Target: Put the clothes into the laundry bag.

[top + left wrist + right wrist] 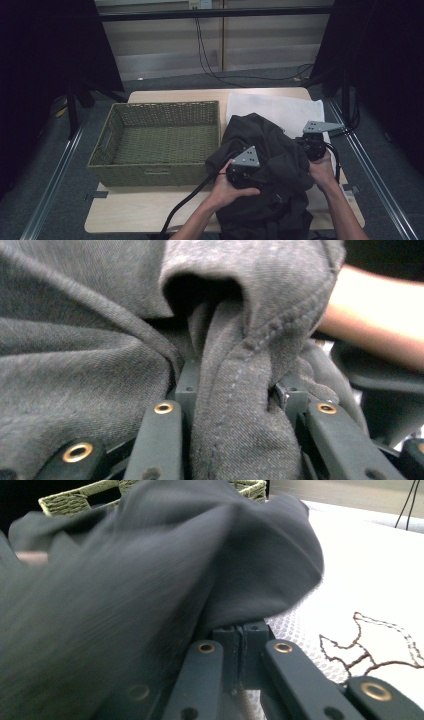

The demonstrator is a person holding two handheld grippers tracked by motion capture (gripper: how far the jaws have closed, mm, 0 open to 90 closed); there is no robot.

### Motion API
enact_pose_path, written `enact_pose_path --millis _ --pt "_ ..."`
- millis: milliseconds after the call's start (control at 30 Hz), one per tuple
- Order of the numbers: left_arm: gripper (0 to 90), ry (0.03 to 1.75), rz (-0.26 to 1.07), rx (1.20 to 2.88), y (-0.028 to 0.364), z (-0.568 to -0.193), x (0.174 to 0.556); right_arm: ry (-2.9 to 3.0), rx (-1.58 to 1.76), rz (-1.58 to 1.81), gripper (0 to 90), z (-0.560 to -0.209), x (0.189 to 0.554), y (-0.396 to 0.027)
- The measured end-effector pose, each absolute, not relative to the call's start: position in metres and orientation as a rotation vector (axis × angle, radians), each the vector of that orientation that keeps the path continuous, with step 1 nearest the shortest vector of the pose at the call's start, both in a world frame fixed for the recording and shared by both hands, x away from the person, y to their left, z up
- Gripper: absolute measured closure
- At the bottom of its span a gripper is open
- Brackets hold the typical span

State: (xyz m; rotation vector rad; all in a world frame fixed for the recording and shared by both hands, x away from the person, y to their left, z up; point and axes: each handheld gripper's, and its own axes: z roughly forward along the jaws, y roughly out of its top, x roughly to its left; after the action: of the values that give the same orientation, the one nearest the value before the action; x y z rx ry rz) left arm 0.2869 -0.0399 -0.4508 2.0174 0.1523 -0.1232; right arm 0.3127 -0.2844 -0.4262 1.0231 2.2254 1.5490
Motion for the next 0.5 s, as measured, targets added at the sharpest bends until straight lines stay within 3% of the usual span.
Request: enact_pose_path --millis 300,500 --pt "64.8 0.219 -0.135 2.157 -0.057 -0.486 0.295 2.206 0.988 1.572 89.0 -0.416 0.309 -0.283" --pt "61.2 0.231 -0.129 2.134 -0.056 -0.489 0.294 2.200 0.974 1.573 89.0 -0.410 0.305 -0.278"
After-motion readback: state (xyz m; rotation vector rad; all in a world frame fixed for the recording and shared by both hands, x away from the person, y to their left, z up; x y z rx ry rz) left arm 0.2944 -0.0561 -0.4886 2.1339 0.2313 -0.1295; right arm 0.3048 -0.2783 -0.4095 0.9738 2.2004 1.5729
